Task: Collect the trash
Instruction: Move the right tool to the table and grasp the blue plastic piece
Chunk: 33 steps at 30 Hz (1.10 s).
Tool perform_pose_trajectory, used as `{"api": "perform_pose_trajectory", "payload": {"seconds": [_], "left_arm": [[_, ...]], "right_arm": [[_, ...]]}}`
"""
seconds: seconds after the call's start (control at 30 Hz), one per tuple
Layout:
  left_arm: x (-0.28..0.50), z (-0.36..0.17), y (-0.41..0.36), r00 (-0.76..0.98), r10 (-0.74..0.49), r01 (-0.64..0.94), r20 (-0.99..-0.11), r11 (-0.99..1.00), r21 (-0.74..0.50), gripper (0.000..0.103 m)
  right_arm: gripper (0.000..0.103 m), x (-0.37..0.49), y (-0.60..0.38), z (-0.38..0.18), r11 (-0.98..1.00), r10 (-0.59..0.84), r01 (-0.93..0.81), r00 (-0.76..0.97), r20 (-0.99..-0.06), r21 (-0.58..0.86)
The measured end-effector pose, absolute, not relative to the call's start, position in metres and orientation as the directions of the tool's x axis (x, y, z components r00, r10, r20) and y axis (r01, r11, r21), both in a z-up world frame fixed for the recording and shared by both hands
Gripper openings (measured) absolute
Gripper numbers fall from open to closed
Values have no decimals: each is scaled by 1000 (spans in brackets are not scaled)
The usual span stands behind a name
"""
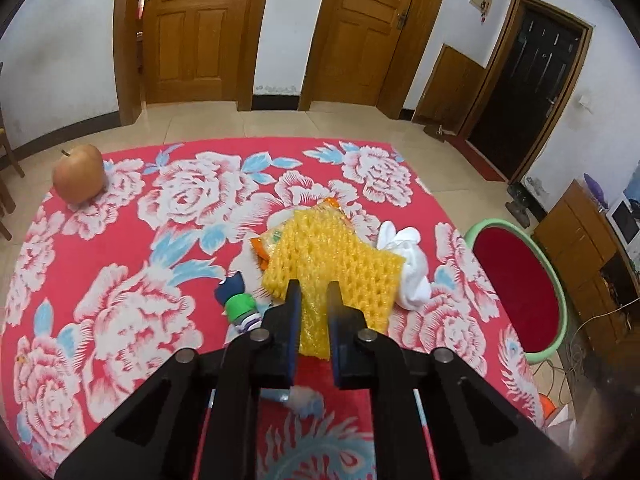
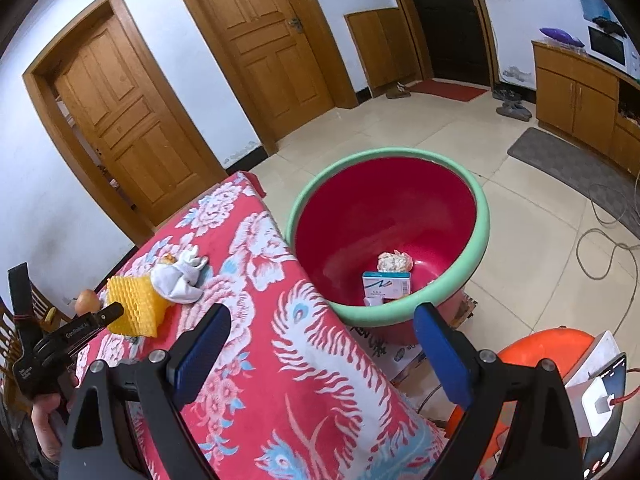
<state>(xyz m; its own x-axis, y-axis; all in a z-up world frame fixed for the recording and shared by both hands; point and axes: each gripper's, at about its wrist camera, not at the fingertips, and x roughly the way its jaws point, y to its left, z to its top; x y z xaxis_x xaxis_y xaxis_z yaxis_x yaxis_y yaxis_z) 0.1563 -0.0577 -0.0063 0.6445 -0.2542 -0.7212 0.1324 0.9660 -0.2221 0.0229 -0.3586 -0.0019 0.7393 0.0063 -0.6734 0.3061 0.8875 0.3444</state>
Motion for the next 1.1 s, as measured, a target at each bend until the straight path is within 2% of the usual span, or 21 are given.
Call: {"api": "perform_pose_trajectory", "payload": {"seconds": [0.17,0.37,0.8,1.1], "left_arm": [[135,13,-41,671,-270,126,-691,959,-252,11],[103,26,-5,711,-225,37,-666,958,-284,11],[51,17,66,728,-116,-138,-675,941,-311,11],[41,-4,84,697,-56,-205,-715,940,-273,11]], "right_arm": [[95,12,-345,15,903,14,265,770,-638,338],[95,9,-318,27,918,64,194,788,-613,345],[95,31,-242,16,940,234,-3,731,-641,340],[76,54,-198,-6,962,245,-70,657,-713,266]]}}
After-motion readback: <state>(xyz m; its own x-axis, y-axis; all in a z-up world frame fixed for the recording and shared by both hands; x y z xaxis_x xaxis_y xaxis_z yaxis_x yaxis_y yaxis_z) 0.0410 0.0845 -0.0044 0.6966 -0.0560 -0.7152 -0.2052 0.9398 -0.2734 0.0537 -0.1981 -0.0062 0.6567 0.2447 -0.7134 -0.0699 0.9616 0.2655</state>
